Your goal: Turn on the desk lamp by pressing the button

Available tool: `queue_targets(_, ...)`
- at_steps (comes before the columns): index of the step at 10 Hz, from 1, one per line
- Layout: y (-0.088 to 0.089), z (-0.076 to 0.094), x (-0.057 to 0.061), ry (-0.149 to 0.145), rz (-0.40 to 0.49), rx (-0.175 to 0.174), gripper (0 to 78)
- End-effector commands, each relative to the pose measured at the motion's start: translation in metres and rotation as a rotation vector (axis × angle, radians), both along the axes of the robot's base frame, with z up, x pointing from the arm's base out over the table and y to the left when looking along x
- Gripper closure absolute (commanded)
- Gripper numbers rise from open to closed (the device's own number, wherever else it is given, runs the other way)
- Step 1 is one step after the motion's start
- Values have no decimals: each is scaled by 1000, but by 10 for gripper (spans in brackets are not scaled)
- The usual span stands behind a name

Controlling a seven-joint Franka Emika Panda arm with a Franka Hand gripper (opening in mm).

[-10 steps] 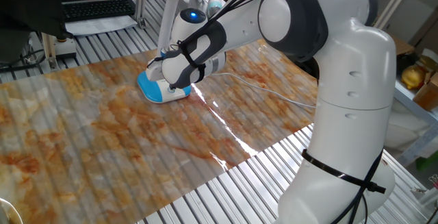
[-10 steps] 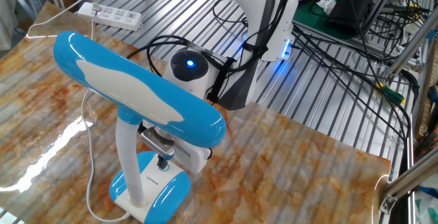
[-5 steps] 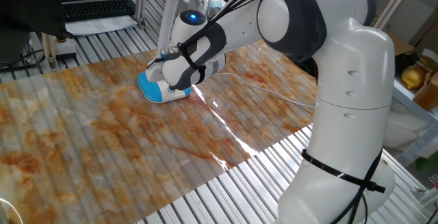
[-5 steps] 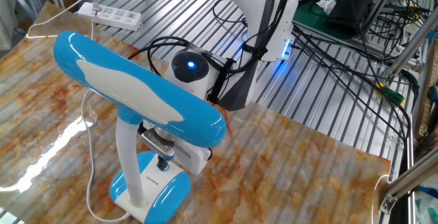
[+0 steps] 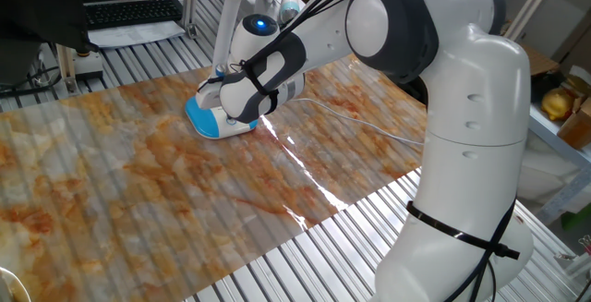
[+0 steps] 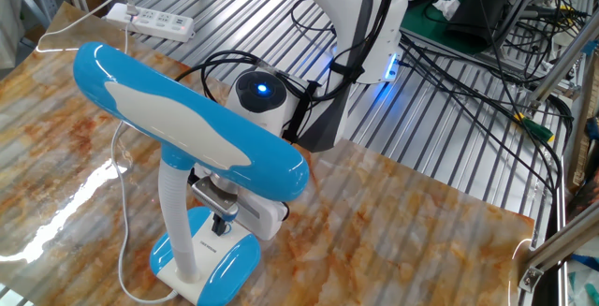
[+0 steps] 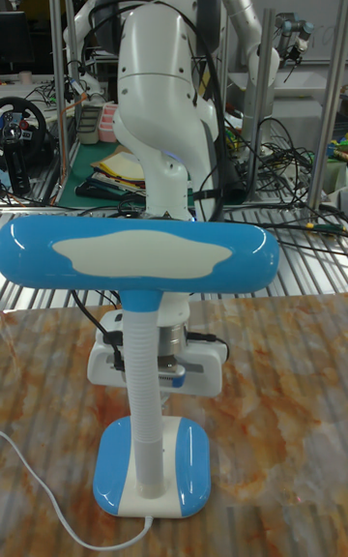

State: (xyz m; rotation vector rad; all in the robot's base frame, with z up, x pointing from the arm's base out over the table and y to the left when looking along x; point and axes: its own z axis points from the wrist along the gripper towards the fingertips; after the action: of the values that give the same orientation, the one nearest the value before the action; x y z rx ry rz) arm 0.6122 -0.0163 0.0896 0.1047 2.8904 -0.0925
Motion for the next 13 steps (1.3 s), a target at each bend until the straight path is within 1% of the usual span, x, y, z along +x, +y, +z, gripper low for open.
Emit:
queue_targets(1, -1, -9, -5, 17, 3, -9, 776)
queue_targets(2, -1, -8, -5, 19, 3, -11, 776)
queue_targets(3, 0, -4, -6, 23, 3, -15, 776)
queue_targets(5, 1, -2, -14, 34, -1, -28, 776)
queue_targets(7, 1, -5, -22, 49, -2, -29, 776)
queue_targets(8, 1, -6, -25, 50, -2, -28, 776)
queue_targets(9, 1, -6, -26, 50, -2, -27, 776)
queue_targets(10, 1, -6, -27, 60, -3, -28, 776)
queue_targets(11, 1, -7, -28, 63, -3, -28, 776)
queue_targets(13, 1, -7, -28, 61, -4, -28, 776)
